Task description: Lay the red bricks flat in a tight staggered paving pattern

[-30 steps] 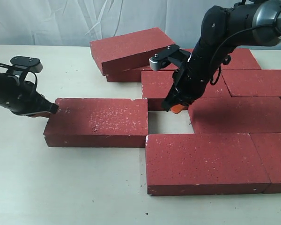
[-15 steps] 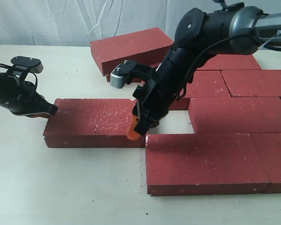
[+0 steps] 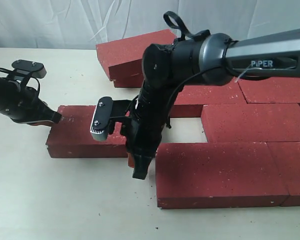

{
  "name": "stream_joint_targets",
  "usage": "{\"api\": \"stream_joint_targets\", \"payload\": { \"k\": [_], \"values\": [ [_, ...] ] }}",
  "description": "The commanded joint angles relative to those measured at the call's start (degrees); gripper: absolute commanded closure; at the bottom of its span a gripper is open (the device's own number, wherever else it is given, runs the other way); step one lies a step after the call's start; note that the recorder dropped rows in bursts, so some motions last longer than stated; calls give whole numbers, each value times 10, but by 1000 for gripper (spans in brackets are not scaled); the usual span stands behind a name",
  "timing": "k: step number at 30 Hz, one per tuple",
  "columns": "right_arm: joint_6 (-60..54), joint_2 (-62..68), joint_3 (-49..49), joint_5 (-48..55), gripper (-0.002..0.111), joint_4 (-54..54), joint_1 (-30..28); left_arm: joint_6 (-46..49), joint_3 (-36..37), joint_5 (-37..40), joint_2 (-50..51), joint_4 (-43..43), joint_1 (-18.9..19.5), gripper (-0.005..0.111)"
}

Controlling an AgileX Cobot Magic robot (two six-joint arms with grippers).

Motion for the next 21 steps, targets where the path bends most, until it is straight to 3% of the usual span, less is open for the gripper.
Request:
{"api": "stream_joint_targets", "payload": {
  "k": [1, 8, 21],
  "values": [
    [50, 8, 1, -51, 109, -69, 1, 0, 5, 53, -1, 3, -12, 107],
    [119, 16, 1, -72, 109, -151, 1, 0, 5, 53, -1, 3, -12, 107],
    [136, -71, 1, -7, 109, -92, 5, 2, 5, 43, -1, -11, -12, 107]
  ]
}}
